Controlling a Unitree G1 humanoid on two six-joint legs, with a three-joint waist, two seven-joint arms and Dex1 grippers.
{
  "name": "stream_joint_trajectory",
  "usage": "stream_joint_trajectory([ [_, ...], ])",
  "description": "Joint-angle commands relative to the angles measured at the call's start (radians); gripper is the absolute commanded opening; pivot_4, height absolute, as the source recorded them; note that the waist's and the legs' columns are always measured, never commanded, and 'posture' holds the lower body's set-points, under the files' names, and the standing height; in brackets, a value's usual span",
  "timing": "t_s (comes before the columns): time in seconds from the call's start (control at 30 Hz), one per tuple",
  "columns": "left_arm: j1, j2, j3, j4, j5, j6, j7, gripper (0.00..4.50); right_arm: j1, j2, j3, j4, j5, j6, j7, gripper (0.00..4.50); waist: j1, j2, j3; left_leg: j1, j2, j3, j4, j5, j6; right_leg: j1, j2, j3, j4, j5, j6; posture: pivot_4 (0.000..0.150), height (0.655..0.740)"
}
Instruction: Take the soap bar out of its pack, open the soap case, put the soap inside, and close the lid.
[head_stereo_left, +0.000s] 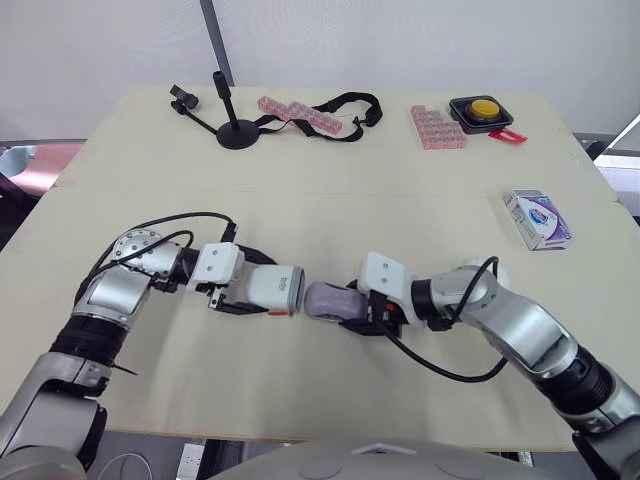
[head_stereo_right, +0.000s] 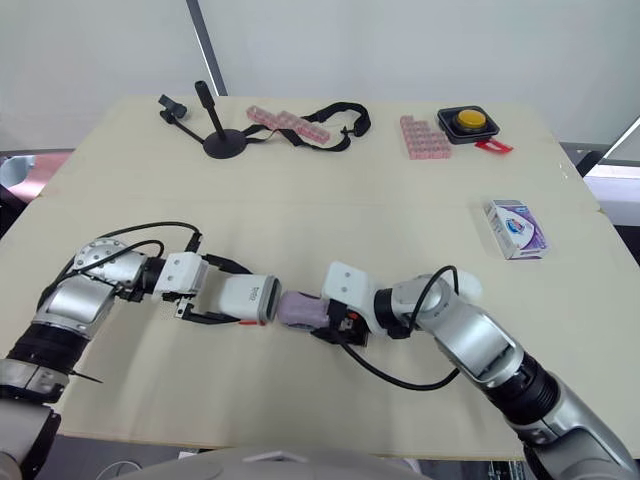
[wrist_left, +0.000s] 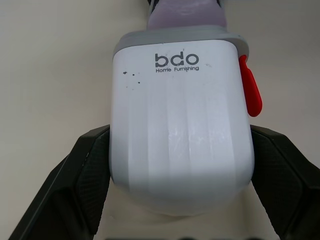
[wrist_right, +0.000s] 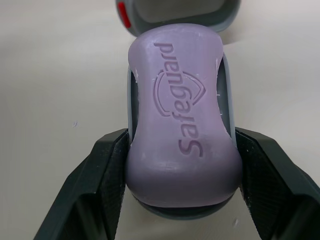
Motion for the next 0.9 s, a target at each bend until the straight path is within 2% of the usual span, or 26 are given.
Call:
stream_joint_trajectory([
  [0.03,-0.039,-0.021,-0.006,0.001,0.007,0.0,0.006,3.46,-0.027,-0.016,-0.027,-0.017,0.016,0.007,0.022,3.05,0.003,0.0,0.0,0.0,0.0,0.0,0.0,0.0,0.0,0.0,0.0,0.0,0.0,0.0,0.0,0.15,0.716],
  [0.53,-0.067,-0.062,-0.035,0.025,0.038,-0.023,0.002,3.46,-0.063,-0.016,-0.053,0.001,0.018,0.031,0.029,3.05,0.003,0.0,0.0,-0.001,0.0,0.0,0.0,0.0,0.0,0.0,0.0,0.0,0.0,0.0,0.0,0.15,0.716],
  [0.9,-0.107,-0.122,-0.054,0.057,0.057,-0.032,0.017,3.46,-0.114,-0.02,-0.046,-0.023,0.027,0.131,0.018,3.05,0.004,0.0,0.0,-0.001,0.0,0.0,0.001,0.0,0.0,0.0,0.0,0.0,0.001,0.0,0.0,0.15,0.716],
])
